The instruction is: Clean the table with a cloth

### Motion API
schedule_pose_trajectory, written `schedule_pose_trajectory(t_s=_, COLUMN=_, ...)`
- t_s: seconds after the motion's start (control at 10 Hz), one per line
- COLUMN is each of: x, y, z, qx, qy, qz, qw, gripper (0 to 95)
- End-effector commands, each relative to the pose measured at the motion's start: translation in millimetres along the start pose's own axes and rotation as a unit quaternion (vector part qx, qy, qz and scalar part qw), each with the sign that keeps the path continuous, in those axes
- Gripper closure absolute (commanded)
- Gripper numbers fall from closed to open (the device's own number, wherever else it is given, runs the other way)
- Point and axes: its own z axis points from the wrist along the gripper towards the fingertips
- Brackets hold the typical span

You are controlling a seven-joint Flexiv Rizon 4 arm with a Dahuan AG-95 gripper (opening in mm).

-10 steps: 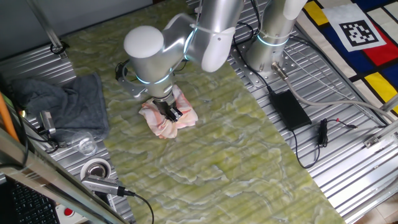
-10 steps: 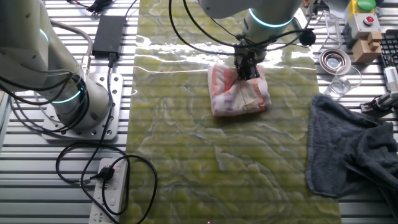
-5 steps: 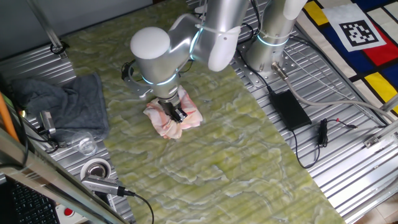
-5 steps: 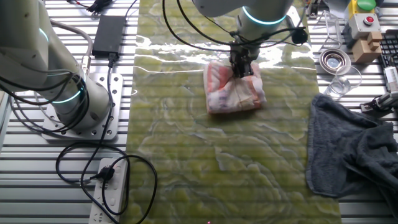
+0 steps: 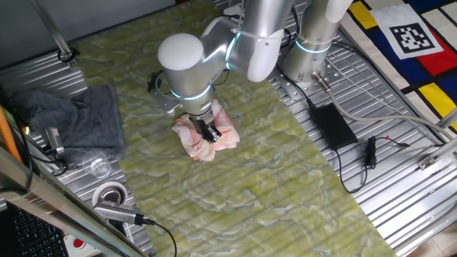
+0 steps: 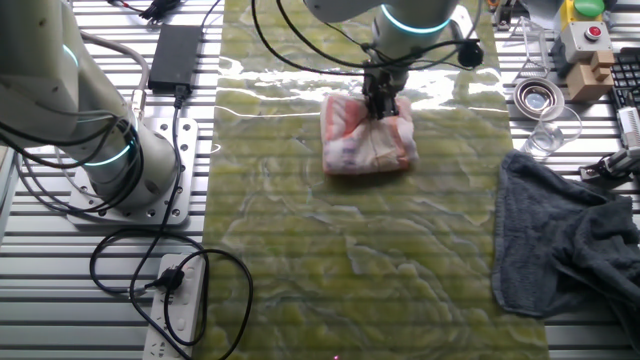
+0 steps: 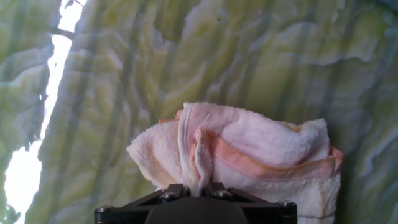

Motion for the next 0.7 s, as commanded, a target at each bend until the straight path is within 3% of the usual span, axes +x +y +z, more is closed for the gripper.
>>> schedule_pose_trajectory(t_s=0.1, x=7.9, y=9.4, z=2.2, qx=-0.004, qy=-0.001, qz=0.014, qw=0.9999, gripper=95.0)
schedule_pose_trajectory(t_s=0.5, x=10.6, y=23.9, z=3.5, qx=-0.024, qy=-0.008, qz=0.046, qw=0.9986, gripper=95.0)
schedule_pose_trajectory(t_s=0.7, x=5.0, y=33.8, z=9.3, qx=-0.023, qy=-0.018, qz=0.055, qw=0.9981, gripper=95.0)
